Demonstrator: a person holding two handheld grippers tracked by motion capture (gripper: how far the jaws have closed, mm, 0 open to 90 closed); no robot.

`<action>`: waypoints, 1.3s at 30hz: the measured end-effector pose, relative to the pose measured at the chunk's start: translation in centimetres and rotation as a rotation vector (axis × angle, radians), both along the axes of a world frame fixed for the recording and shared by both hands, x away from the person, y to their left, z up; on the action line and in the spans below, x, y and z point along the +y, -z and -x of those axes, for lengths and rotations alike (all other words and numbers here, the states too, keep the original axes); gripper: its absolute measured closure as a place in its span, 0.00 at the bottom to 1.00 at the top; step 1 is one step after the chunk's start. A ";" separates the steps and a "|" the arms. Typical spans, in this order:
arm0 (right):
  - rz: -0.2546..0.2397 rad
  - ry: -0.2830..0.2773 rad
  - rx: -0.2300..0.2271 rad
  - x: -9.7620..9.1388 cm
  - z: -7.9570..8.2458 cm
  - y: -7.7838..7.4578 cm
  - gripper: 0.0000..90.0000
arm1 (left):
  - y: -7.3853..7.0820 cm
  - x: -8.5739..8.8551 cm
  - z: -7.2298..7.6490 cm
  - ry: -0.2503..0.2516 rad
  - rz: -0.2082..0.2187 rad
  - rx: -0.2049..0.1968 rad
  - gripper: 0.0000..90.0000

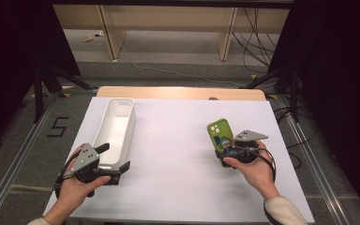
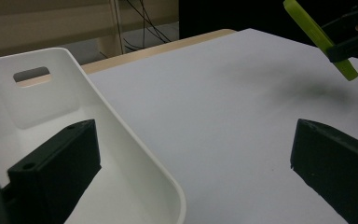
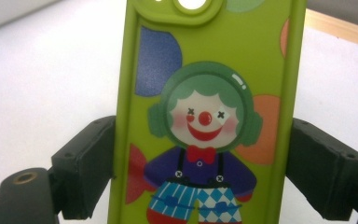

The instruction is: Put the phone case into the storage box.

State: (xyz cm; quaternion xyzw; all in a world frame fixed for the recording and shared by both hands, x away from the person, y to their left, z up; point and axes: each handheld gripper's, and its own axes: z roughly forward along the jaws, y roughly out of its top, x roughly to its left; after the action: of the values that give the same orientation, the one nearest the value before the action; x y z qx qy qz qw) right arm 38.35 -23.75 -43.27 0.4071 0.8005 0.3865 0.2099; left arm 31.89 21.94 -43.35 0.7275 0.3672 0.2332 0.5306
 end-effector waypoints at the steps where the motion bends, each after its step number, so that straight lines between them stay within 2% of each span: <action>1: -0.010 0.000 -0.009 0.0 0.1 0.0 0.18 | 0.0 0.0 0.0 0.001 0.000 0.000 0.01; 3: -0.021 0.000 -0.020 0.0 0.3 0.1 0.18 | -0.1 -0.1 0.1 0.002 0.001 -0.002 0.01; 4: -0.022 -0.002 -0.027 0.1 0.4 0.2 0.18 | -0.1 -0.4 0.4 -0.017 0.026 0.032 0.01; 5: -0.024 -0.001 -0.031 0.1 0.5 0.2 0.18 | -0.3 -0.3 0.1 0.002 0.001 -0.008 0.01; 11: -0.056 -0.001 -0.067 0.8 1.1 0.0 0.18 | -1.3 -1.3 0.2 -0.003 -0.001 -0.010 0.04; 17: -0.085 0.001 -0.100 1.5 1.6 -0.2 0.18 | -2.4 -2.8 -0.1 0.029 0.004 0.006 0.05; 26: -0.097 -0.003 -0.117 2.2 2.1 -0.3 0.18 | -3.7 -6.6 -1.3 0.093 0.035 0.010 0.07; 32: -0.098 -0.009 -0.127 2.8 2.3 -0.5 0.18 | -4.1 -9.4 -1.9 0.137 0.049 0.024 0.09; 39: -0.102 -0.014 -0.136 3.5 2.4 -0.5 0.18 | -4.5 -12.2 -2.9 0.173 0.048 0.030 0.15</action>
State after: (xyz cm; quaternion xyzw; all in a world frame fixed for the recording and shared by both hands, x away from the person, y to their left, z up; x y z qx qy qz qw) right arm 35.91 -20.26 -42.77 0.3844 0.7666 0.4548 0.2401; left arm 34.80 9.72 -38.84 0.7470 0.3164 0.1668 0.5604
